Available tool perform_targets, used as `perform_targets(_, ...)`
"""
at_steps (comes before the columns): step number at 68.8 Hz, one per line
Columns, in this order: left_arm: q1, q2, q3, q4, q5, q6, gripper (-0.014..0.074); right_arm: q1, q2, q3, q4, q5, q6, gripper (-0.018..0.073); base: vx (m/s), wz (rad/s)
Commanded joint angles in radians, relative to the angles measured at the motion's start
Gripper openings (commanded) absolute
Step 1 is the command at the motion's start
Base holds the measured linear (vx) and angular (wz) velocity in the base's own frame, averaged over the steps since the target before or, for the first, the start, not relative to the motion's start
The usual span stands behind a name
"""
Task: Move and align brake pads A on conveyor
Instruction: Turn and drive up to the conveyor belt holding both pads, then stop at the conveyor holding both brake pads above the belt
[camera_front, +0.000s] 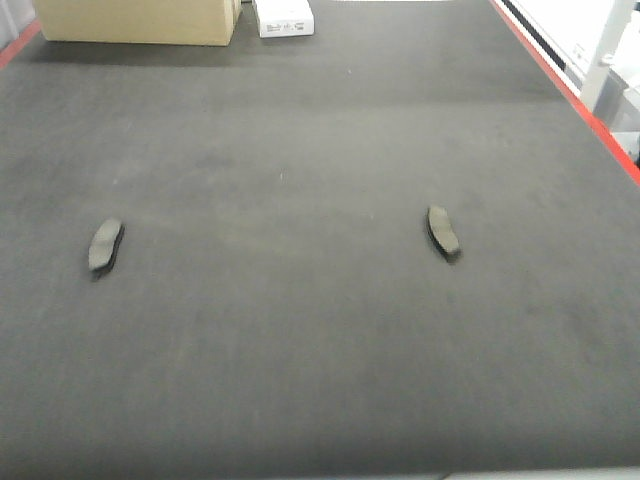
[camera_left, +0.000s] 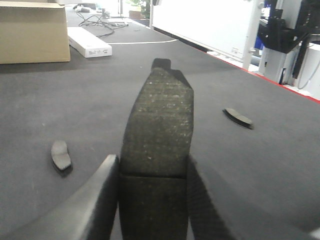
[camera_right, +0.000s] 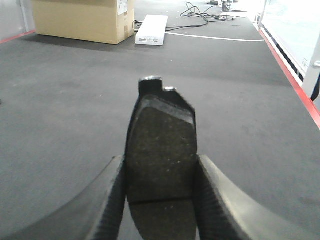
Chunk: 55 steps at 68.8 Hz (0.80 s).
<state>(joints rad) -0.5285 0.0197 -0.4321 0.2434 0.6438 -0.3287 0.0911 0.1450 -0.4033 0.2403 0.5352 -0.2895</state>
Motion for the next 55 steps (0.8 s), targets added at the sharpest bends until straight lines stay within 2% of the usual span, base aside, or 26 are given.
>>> perform_targets(1, -0.003, 0.013, -0.024, 0.008, -0.094, -0.003, -0.0006, -0.007, 0.013, -0.028, 0.003, -0.093, -0.005, -0.0002, 0.33, 0.02)
perform_targets(29, -0.003, 0.013, -0.024, 0.008, -0.094, -0.003, -0.0006, -0.007, 0.013, -0.028, 0.003, -0.093, -0.005, -0.0002, 0.26, 0.02)
perform_targets(55, -0.003, 0.013, -0.024, 0.008, -0.094, -0.003, -0.0006, -0.007, 0.013, -0.028, 0.003, -0.093, -0.005, -0.0002, 0.11, 0.03)
